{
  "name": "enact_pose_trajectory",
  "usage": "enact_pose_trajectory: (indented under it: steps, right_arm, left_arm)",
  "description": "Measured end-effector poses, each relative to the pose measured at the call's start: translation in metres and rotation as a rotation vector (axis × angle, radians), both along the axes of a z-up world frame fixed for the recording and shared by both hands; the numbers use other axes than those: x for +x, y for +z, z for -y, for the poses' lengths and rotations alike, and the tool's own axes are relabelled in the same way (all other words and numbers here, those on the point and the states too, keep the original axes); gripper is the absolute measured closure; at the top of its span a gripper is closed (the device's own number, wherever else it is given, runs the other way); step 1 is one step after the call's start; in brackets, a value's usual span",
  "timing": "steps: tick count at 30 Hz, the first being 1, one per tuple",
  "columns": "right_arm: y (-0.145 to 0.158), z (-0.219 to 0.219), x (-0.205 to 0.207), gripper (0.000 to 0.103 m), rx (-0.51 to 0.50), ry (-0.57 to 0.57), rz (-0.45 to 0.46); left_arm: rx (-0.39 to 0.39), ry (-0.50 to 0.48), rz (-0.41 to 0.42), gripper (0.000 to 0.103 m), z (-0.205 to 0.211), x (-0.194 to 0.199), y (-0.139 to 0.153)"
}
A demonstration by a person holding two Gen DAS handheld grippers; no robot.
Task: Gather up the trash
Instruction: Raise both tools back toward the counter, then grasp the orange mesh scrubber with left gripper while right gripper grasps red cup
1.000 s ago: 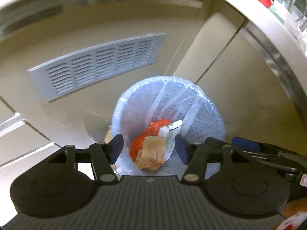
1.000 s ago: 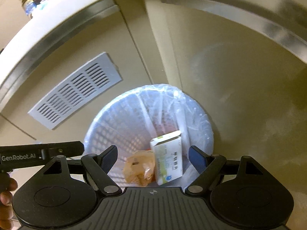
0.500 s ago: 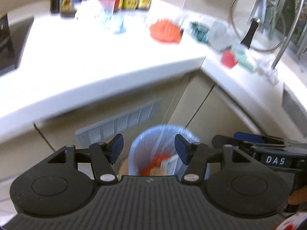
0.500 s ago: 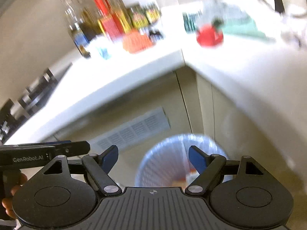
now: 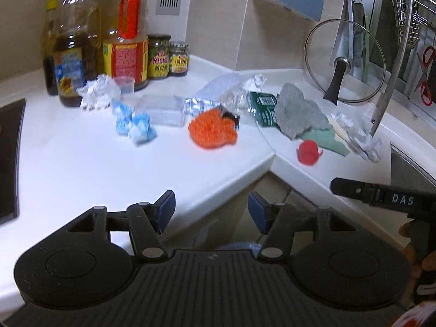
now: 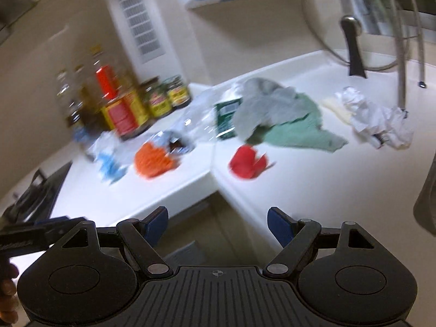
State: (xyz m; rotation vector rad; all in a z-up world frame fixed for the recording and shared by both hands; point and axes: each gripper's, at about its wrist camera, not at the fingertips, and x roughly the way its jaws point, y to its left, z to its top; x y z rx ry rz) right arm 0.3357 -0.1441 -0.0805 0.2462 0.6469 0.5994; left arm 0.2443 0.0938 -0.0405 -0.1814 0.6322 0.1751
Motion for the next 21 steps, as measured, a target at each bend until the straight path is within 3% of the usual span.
enact_pose_trajectory:
  steps: [8, 11, 18, 21]
  right_arm:
    - [-0.002, -0.004, 0.044, 0.023, 0.021, -0.108, -0.021]
    - [-0.006, -0.015, 0.057, 0.033, 0.033, -0.135, -0.047]
    - [-0.009, -0.038, 0.075, 0.036, 0.024, -0.201, -0.067]
    - [-0.011, -0.043, 0.079, 0.042, 0.011, -0.222, -0.076]
  left_arm:
    - [0.028, -0.044, 0.013, 0.048, -0.019, 0.043, -0.002]
    - [0.032, -0.063, 0.007, 0.048, -0.024, 0.058, -0.006]
    - [0.035, -0.098, 0.001, 0.048, -0.034, 0.082, -0.013]
    - [0.039, -0.110, -0.001, 0.048, -0.038, 0.089, -0.014]
